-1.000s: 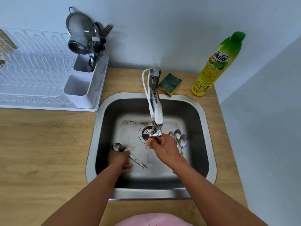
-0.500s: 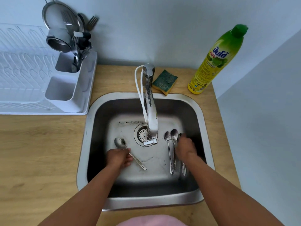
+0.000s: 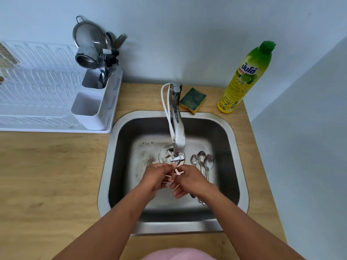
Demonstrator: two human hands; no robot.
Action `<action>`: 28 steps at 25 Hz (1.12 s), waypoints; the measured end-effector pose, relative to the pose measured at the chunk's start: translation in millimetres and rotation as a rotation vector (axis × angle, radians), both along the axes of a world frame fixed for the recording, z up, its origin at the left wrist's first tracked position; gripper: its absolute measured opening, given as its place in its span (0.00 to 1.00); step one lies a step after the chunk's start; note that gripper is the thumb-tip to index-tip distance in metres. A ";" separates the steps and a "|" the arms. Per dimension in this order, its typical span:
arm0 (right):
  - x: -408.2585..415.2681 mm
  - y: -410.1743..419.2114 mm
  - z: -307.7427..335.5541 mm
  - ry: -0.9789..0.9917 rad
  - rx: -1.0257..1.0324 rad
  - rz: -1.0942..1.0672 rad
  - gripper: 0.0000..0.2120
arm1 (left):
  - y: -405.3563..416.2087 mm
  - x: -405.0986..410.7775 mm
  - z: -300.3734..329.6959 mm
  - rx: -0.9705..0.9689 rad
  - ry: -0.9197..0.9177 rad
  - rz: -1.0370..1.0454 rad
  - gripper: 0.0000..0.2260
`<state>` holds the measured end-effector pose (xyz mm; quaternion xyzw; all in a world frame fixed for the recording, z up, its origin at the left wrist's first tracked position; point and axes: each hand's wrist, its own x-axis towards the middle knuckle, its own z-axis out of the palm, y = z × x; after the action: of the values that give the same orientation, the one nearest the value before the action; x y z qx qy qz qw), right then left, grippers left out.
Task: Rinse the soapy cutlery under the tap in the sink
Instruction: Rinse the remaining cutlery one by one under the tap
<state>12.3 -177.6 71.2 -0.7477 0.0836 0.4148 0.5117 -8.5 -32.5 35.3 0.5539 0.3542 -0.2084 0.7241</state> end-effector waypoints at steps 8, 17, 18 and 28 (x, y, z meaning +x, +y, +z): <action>-22.4 -4.6 39.0 0.039 0.178 -0.185 0.10 | -4.9 2.2 22.7 -0.037 0.046 0.140 0.09; -25.1 -18.4 36.9 0.178 0.361 -0.311 0.15 | -3.3 23.2 38.1 -0.099 -0.129 0.148 0.10; -20.4 -16.2 33.6 0.215 0.372 -0.365 0.17 | -3.4 22.6 38.1 -0.113 -0.141 0.135 0.09; 7.9 13.4 5.3 0.003 0.243 -0.364 0.06 | 15.4 24.4 37.4 -0.080 -0.188 0.064 0.11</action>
<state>20.2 -164.2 76.5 -0.6525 0.1671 0.3238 0.6645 15.9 -17.0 72.7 0.5300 0.2934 -0.1463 0.7821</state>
